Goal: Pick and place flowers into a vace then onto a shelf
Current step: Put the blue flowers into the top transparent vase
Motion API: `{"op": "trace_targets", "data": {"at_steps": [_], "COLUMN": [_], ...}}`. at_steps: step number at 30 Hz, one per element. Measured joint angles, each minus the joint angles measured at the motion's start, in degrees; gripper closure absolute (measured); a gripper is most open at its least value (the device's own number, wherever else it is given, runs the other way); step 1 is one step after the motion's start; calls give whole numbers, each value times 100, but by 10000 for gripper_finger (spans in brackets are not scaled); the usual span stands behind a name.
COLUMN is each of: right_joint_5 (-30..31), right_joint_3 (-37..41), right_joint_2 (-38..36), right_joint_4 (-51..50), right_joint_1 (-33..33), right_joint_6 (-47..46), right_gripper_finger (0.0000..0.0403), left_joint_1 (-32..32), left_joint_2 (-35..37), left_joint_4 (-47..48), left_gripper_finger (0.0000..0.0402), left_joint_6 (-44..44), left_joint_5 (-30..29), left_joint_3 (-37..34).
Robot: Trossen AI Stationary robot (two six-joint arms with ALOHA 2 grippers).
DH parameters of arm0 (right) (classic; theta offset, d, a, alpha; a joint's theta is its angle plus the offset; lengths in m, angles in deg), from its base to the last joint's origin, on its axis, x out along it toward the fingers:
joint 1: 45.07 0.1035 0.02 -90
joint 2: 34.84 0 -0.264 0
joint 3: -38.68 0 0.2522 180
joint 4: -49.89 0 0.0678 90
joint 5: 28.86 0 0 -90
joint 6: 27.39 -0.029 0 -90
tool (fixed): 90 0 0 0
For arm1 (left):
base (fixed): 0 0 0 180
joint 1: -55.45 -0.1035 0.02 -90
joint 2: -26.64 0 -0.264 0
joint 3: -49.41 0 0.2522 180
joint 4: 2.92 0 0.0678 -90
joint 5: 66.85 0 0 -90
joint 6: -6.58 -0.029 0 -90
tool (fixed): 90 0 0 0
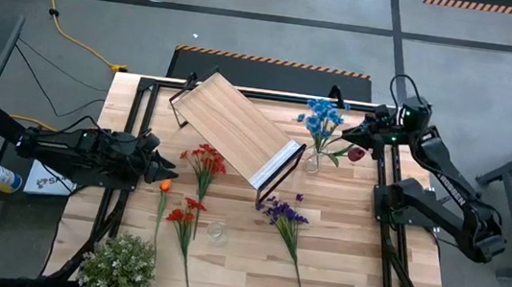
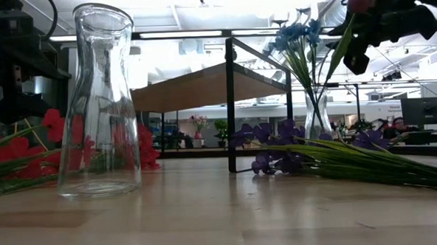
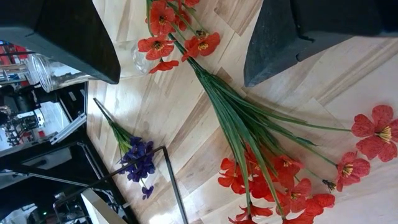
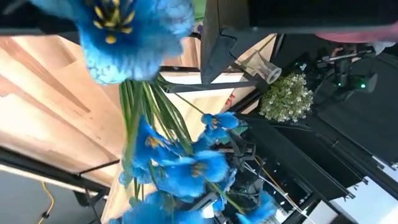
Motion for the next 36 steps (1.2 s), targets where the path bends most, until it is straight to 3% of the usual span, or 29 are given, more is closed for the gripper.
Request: {"op": "trace_targets", "data": {"at_steps": [18,36], "right_joint_5": [22,-216], "right_joint_3": [2,2], "right_joint_2": [-566,-575], "right_joint_4": [-1,0], "right_joint_1": [-46,-42], "right_joint_6": [-229,-367], "right_gripper_finger": [289,289], "left_joint_1": [0,0], "left_joint_2": [1,0], "left_joint_4": [0,0], "left_gripper_finger": [25,25], "left_joint_6": [0,0], "left_joint_5": [-2,-2], "left_joint_3": [0,1]}}
